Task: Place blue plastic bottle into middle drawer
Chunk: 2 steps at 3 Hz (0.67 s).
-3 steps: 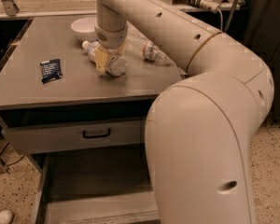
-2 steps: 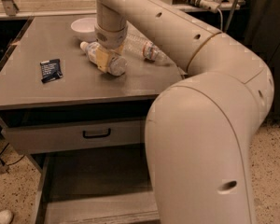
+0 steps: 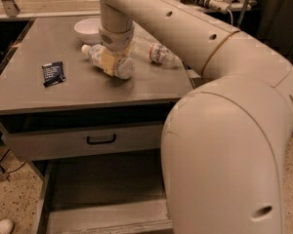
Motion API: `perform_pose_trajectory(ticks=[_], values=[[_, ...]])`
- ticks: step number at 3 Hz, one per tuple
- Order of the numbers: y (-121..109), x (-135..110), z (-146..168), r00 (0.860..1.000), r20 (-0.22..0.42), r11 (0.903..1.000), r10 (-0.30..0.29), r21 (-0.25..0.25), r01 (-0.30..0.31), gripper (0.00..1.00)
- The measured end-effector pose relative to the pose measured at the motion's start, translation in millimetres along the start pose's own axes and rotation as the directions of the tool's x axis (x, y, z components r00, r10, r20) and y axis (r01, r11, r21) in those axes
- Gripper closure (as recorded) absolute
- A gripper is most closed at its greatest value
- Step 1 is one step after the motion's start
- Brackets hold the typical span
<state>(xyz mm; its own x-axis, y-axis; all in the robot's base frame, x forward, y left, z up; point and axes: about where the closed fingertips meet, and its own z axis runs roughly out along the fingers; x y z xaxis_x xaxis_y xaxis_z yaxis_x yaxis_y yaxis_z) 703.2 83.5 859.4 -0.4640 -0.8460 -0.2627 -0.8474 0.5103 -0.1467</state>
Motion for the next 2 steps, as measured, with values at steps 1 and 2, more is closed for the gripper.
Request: perform_pose_trajectory(ticks=[1,2], values=[[14,19,-19,1.0,-0.002,0.9993,-0.009,0.037,0.009,1.0],[47,81,-55,1.0,0.008,0.9947,0.005,0.102,-0.006,1.0]])
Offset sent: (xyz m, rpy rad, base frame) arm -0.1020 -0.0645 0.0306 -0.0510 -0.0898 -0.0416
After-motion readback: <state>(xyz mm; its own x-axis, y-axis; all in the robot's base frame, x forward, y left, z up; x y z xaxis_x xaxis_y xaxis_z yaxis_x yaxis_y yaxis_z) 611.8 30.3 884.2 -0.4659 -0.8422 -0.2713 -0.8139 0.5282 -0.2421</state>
